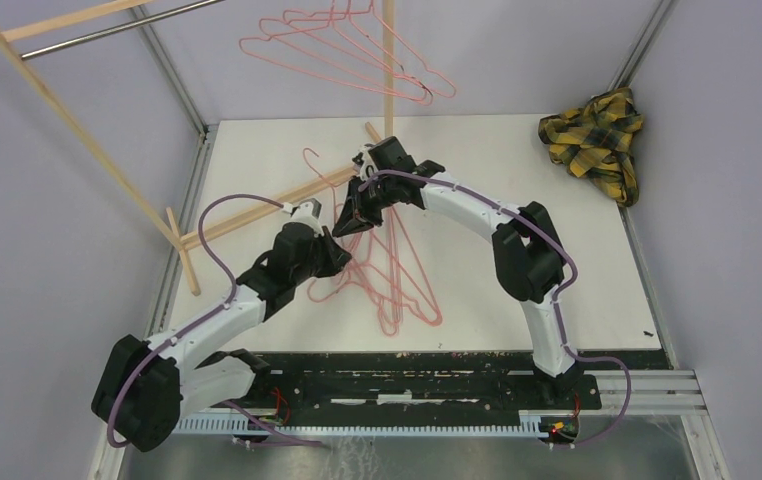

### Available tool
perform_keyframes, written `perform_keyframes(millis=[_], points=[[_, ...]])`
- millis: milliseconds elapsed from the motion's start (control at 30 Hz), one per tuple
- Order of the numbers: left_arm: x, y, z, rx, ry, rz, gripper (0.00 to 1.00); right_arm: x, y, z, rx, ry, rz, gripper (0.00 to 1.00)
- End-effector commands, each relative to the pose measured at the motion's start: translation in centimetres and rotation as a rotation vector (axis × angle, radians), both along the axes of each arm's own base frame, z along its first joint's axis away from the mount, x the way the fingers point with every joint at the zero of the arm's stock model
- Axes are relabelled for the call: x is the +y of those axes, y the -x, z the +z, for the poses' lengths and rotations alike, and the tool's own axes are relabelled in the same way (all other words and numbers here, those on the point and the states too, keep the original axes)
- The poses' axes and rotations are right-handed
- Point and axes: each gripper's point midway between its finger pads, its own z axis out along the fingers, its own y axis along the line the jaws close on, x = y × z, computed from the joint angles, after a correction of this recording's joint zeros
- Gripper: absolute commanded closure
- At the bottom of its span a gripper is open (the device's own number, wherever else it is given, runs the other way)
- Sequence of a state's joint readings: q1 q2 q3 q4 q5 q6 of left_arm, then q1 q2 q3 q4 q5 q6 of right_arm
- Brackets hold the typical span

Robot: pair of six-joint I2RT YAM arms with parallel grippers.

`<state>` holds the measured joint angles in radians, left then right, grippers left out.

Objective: Organize the hangers

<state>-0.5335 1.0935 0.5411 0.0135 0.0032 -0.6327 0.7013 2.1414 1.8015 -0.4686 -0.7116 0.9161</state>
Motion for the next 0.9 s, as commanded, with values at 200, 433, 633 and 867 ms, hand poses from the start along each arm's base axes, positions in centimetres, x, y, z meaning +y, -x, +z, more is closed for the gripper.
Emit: perform_keyframes(millis=[200,433,633,867], points=[[7.5,0.9,5.7,-0.071,-0.259,0.227,0.97,-8.0,-0.7,3.6,-0.127,0.083,-0.063,0.24],[14.6,0.5,13.2,-0.16,-0.533,0.481,0.97,-13.0,1.0,3.4,-0.222,0.254,-0.013,0.19],[16.4,-1.8,19.1,-0.277,-0.63,0.618,0.97,-13.4,1.3,2.9,-0.227,0.278,0.01,0.18],[15.4,-5.8,24.1,-0.393,-0.708,0.643,0.97,-12.9,0.7,2.4,-0.208,0.269,0.013,0.18]])
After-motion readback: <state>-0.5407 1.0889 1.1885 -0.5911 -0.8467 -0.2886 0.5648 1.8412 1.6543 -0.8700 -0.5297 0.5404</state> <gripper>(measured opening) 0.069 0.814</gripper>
